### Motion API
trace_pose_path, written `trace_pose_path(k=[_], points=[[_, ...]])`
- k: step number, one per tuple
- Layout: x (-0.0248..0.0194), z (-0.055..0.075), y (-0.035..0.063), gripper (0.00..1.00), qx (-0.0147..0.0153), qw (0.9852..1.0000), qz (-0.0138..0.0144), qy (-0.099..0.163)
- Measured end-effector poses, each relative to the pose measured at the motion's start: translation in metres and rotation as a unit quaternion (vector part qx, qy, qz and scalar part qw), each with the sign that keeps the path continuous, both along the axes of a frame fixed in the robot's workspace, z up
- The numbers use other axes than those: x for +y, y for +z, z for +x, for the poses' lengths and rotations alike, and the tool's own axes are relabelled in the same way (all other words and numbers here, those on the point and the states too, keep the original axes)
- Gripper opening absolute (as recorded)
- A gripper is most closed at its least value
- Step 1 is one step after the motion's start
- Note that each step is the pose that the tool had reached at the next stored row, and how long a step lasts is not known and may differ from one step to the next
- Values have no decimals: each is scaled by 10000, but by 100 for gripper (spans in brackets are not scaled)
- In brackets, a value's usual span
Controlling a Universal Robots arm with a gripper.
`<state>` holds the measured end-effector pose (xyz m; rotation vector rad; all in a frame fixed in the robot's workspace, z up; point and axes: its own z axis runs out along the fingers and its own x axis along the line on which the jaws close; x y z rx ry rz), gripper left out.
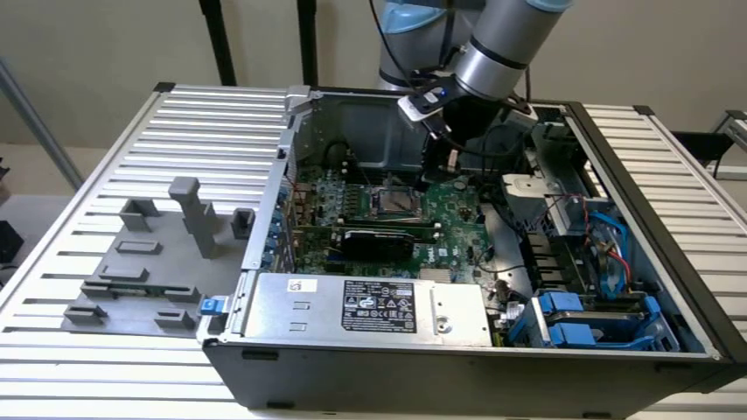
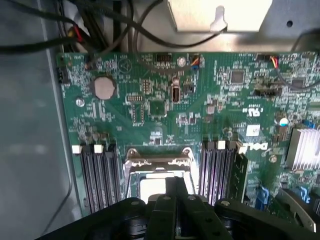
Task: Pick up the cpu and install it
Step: 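Close the cpu cover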
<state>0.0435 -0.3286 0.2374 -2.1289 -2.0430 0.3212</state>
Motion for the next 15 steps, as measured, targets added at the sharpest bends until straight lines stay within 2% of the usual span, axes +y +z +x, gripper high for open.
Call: trace_pose_path(k=[4,7,9,11,13,15], points=[[0,-86,-5,11,195,9998,-1,0],[0,-164,-13,11,310,9995,-1,0],[0,-231,-24,11,360,9994,0,0],[0,-306,-38,11,395,9992,0,0],[0,-368,-61,11,414,9991,0,0],[0,-407,-97,11,421,9991,0,0]])
